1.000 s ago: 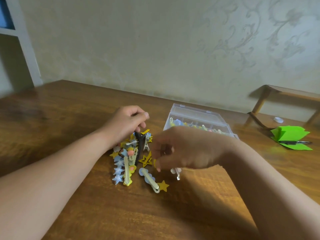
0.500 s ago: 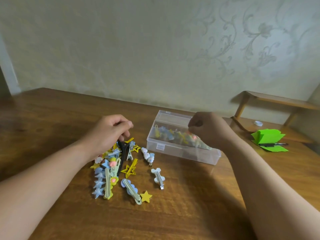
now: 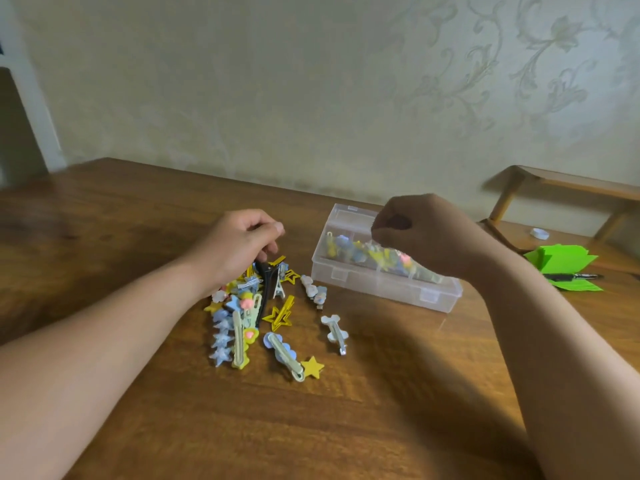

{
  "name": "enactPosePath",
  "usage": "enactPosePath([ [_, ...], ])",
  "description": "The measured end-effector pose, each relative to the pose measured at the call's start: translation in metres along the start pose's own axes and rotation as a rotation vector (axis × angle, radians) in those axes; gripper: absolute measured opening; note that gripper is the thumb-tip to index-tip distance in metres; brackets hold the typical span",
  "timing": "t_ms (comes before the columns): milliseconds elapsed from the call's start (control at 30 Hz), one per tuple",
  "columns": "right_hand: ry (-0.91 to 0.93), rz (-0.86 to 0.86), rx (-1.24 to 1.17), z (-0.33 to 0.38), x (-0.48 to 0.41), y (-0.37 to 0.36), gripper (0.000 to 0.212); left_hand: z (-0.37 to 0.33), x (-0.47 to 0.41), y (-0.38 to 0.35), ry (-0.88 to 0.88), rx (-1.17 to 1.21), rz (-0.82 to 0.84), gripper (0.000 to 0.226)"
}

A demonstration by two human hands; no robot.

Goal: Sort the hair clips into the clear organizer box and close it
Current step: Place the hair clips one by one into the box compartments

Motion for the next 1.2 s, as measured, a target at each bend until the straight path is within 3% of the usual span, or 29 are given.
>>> enactPosePath([
  [167, 0.164, 0.244, 0.086, 0.037, 0.012, -0.007, 0.004, -0.002, 0.000, 0.000, 0.004, 0.006, -0.005, 0.020],
  [467, 0.276, 0.725, 0.030, 0.079, 0.036, -0.024, 0.024, 0.000, -0.002, 0.001, 0.000, -0.005, 0.014, 0.020],
  [700, 0.318, 0.781, 0.156, 0.089, 0.043, -0.038, 0.023, 0.000, -0.003, 0.000, 0.002, 0.037, 0.016, 0.031],
  [833, 0.349, 0.763, 0.166, 0.088, 0.041, -0.038, 0.018, 0.005, -0.006, -0.001, -0.013, 0.042, 0.017, 0.020],
  [933, 0.307, 0.636, 0.043, 0.077, 0.032, -0.026, 0.013, 0.005, -0.006, -0.001, -0.010, 0.060, 0.019, 0.022],
  [1033, 0.173, 0.217, -0.062, 0.040, 0.009, -0.004, 0.012, 0.005, -0.005, -0.002, -0.007, 0.050, 0.010, 0.019],
  [1133, -0.110, -0.214, -0.133, -0.014, -0.005, 0.012, 0.010, 0.004, -0.004, -0.003, -0.004, 0.029, 0.005, 0.019],
  [1200, -0.246, -0.332, -0.097, -0.046, -0.007, 0.012, 0.009, 0.004, -0.004, -0.003, -0.005, 0.027, 0.005, 0.019],
])
Point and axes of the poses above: each hand's wrist, its own x-axis away from the middle knuckle, its own y-axis out of the back of the hand, z = x × y, the point moved 1 cm from there along -x, towards the middle knuckle, and after that the axes turned 9 degrees about -z, right-handed, at the moved point
